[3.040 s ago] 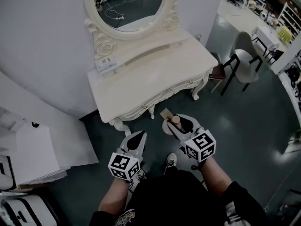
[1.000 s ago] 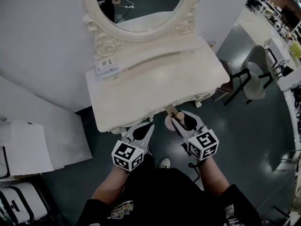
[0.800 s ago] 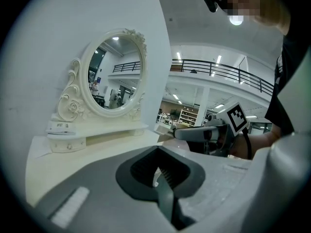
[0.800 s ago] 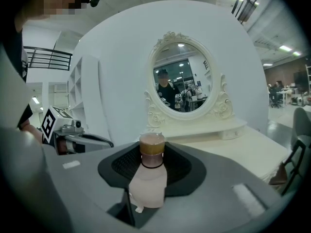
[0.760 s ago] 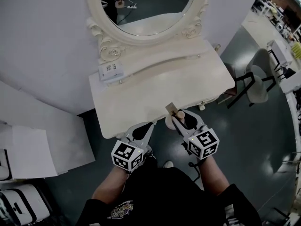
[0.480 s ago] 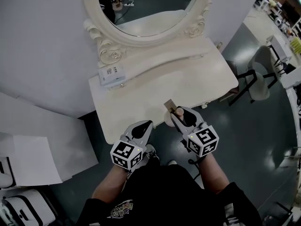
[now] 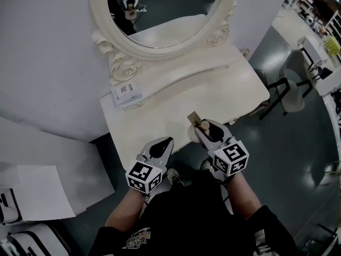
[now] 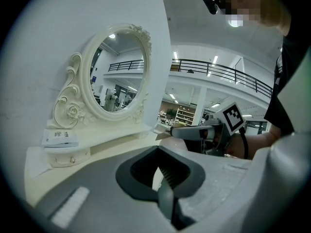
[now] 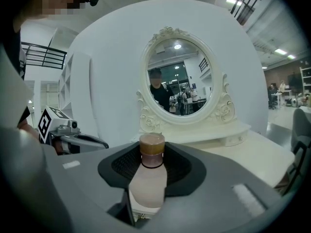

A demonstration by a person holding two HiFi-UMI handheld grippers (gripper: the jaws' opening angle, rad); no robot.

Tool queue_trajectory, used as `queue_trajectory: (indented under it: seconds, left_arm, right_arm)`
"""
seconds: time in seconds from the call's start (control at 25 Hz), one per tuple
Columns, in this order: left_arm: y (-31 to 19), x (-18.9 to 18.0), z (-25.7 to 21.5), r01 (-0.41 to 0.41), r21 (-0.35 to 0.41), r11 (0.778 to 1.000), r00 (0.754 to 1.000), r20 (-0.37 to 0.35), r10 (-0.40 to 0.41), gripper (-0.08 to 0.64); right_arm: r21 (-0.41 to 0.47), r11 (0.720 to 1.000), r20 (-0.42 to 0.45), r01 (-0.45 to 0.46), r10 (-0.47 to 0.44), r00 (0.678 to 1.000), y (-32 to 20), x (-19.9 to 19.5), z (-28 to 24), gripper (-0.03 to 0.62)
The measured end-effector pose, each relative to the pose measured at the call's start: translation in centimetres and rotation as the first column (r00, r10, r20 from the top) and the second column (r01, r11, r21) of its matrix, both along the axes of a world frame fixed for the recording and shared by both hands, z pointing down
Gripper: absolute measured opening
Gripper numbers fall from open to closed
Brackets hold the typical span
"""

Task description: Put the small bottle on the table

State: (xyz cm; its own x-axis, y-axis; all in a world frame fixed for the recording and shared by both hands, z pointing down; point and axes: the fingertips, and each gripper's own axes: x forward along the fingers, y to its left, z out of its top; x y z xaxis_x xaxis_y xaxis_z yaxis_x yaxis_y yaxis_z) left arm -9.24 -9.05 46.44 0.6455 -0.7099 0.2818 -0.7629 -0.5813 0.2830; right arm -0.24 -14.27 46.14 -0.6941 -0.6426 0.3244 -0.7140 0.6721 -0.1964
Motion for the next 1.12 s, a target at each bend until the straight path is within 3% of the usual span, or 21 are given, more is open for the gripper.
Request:
queue_trajectory:
  seconds: [0.2,0.48,1.12]
  left_arm:
    - [-0.9,0.8,-0.3,0.015,0.005,1.000,1.000,0.008,-0.015,0.000]
    - [-5.0,1.5,-0.4,0.133,0.007,0.991,0.991,0.008,-0.133,0.000]
    - [-14.0,3.9,-0.1,0.295,0.018,0.955,0.955,0.014,-0.295,0.000]
  right_arm:
    - [0.000,1.000,-0.004,0.026,-0.026,1.000,-1.4,0.6,0.1,0.167]
    - [-0.004,0.991,-0.019,0.136,-0.136,0.991,-5.7,1.1,0.3,0.167]
    - [-0.003,0.934,-0.057,0.358,-0.358,0.932,-16.2,0.0,1.9,0.167]
